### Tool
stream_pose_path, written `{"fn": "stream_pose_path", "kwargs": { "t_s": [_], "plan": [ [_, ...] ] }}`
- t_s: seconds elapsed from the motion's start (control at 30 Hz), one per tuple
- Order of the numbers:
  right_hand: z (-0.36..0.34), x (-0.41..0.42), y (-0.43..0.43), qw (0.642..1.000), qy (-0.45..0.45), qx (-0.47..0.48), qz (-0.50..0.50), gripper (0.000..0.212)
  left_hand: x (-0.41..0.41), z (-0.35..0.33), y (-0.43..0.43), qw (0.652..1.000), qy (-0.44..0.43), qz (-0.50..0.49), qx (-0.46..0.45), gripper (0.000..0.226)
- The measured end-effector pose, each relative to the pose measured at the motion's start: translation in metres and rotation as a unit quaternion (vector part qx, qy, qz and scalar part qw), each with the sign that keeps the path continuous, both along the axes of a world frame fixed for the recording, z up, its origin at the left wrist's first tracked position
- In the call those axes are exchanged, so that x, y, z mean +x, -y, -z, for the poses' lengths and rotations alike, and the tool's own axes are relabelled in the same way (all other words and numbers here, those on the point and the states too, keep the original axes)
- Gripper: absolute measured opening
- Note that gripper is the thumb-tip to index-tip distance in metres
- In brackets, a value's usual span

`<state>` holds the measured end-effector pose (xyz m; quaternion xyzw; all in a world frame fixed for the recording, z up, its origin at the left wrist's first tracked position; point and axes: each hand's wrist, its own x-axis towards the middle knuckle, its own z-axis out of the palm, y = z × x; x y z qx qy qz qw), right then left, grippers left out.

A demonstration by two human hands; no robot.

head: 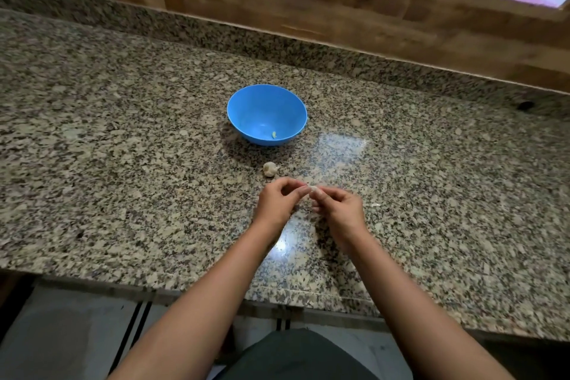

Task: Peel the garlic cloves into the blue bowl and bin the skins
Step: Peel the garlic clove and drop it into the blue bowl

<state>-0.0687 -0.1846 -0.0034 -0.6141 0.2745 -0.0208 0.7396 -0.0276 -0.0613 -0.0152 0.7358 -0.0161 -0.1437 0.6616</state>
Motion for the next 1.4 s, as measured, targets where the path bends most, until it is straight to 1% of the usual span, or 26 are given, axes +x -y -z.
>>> {"fn": "stream_pose_path", "kwargs": {
  "t_s": [0.1, 0.3, 0.53, 0.7, 0.8, 0.93, 1.07, 1.13, 1.2, 1.27, 1.4],
  "plan": [
    [-0.006, -0.003, -0.003, 0.998, 0.030, 0.061, 0.001, 0.012, -0.001, -0.008, 0.004, 0.998, -0.028, -0.004, -0.056, 0.005],
    [-0.019, -0.009, 0.006, 0.991, 0.052, 0.118, -0.029, 0.006, 0.002, -0.011, 0.004, 0.995, -0.014, 0.044, -0.086, 0.007],
    [-0.028, -0.010, 0.016, 0.989, 0.031, 0.136, -0.050, 0.009, 0.006, -0.017, 0.001, 0.988, -0.013, 0.097, -0.117, 0.009],
    [-0.028, -0.011, 0.015, 0.986, 0.017, 0.159, -0.047, 0.017, 0.007, -0.017, -0.005, 0.981, -0.026, 0.147, -0.122, 0.007],
    [-0.030, -0.011, 0.013, 0.984, 0.011, 0.172, -0.045, 0.019, 0.005, -0.016, -0.007, 0.979, -0.026, 0.156, -0.125, 0.006],
    [-0.032, -0.009, 0.007, 0.977, 0.005, 0.213, -0.010, 0.014, 0.004, -0.020, -0.006, 0.982, -0.001, 0.161, -0.102, 0.008],
    [-0.031, -0.003, 0.005, 0.961, 0.001, 0.274, 0.034, 0.018, 0.002, -0.023, -0.005, 0.980, 0.025, 0.186, -0.067, 0.004],
    [-0.030, -0.001, 0.006, 0.957, 0.000, 0.285, 0.058, 0.012, 0.001, -0.022, -0.007, 0.978, 0.022, 0.202, -0.048, 0.006],
    [-0.029, -0.001, 0.007, 0.962, -0.005, 0.265, 0.071, 0.011, -0.001, -0.018, -0.010, 0.976, 0.017, 0.213, -0.030, 0.008],
    [-0.027, -0.002, 0.009, 0.970, -0.010, 0.234, 0.066, 0.014, -0.001, -0.014, -0.013, 0.977, 0.012, 0.213, -0.003, 0.009],
    [-0.022, -0.003, 0.011, 0.982, -0.025, 0.183, 0.030, 0.018, -0.001, -0.009, -0.014, 0.988, -0.008, 0.147, 0.040, 0.012]
  ]
}}
